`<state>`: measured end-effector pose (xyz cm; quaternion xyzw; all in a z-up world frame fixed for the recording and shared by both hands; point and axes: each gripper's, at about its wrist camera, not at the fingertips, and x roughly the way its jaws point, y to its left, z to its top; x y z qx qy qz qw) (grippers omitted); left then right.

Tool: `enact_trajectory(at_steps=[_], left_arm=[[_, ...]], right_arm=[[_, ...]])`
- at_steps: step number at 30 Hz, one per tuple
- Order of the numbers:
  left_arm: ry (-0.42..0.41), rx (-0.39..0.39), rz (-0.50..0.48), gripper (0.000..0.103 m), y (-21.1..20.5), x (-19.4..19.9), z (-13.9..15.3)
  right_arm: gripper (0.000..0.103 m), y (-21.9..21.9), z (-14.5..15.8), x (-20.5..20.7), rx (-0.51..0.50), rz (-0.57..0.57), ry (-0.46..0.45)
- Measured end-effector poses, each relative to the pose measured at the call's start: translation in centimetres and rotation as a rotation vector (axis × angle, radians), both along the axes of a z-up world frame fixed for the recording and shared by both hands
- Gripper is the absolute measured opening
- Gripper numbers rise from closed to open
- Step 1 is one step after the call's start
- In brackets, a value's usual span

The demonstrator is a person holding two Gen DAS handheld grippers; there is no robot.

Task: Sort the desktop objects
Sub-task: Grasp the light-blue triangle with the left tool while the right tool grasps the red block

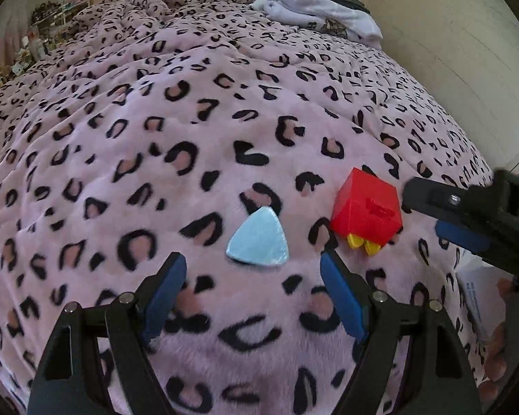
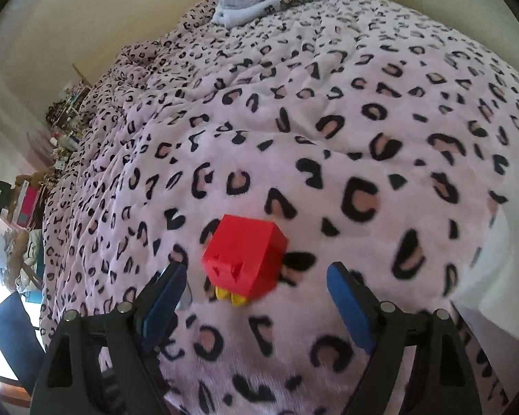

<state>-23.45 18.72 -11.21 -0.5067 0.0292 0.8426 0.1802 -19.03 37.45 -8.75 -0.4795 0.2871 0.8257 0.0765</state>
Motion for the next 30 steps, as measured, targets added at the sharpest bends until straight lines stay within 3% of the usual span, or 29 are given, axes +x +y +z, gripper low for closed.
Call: enact_trajectory(at_steps=[12,18,23,25,28,30], left_arm=[[0.002,0.000,0.007,0.081,1.3,-2.4,-2.8],[0.021,-0.026,0.020,0.080,1.8,-2.9,-3.7],[0.036,-0.024,0.023,0.049,1.7,-2.6,-3.9],[0.038,-0.021,0.022,0.042,1.6,-2.5,-3.8],[0.047,-0.021,0.022,0.042,1.4,-2.2,-3.6],[0.053,-0.021,0.026,0.042,1.2,-2.0,-3.5]], right_arm=[[0.092,0.1,-4.9,-3.4,-0.167,-0.033,-0.057],[0.092,-0.2,-5.4,-4.0,-0.167,-0.005,-0.026],[0.091,-1.0,-5.5,-3.8,-0.109,0.034,-0.004],[0.086,-1.1,-5.4,-3.7,-0.086,0.044,0.003],[0.072,-1.1,-5.5,-3.2,-0.048,0.052,0.006],[0.070,-1.0,-5.6,-2.7,-0.033,0.067,0.024]])
